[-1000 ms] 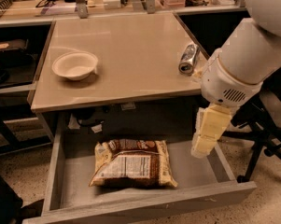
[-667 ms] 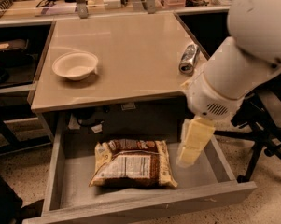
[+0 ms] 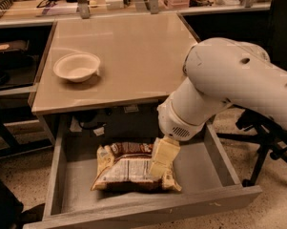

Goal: Pick brown chip bag from top drawer and place on counter

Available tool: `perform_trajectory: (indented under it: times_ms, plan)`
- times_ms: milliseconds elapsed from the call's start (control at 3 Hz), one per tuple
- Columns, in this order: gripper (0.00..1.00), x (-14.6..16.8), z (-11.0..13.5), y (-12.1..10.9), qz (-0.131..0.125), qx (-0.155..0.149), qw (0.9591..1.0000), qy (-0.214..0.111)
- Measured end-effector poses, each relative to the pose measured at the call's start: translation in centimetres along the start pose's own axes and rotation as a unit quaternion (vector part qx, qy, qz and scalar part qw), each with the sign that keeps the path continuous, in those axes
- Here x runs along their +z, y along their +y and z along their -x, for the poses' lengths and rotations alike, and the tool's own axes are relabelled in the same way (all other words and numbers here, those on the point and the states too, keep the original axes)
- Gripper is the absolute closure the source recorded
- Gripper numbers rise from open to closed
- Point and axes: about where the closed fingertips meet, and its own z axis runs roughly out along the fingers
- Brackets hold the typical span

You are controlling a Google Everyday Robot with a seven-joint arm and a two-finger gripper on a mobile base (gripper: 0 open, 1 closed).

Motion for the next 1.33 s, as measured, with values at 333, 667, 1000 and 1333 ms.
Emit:
perform_trajectory:
  times_ms: [333, 667, 1000, 1333]
  plan:
    - [0.00, 0.0, 0.0, 0.0, 0.000, 0.000, 1.0000, 0.000]
    - [0.00, 2.6, 0.9, 0.3, 0.005, -0.002, 0.9998, -0.021]
    - [0.00, 6.2, 2.4, -0.4, 0.006, -0.010, 0.9989, -0.045]
    - [0.00, 9.3, 2.6, -0.6, 0.010, -0.003, 0.9981, -0.060]
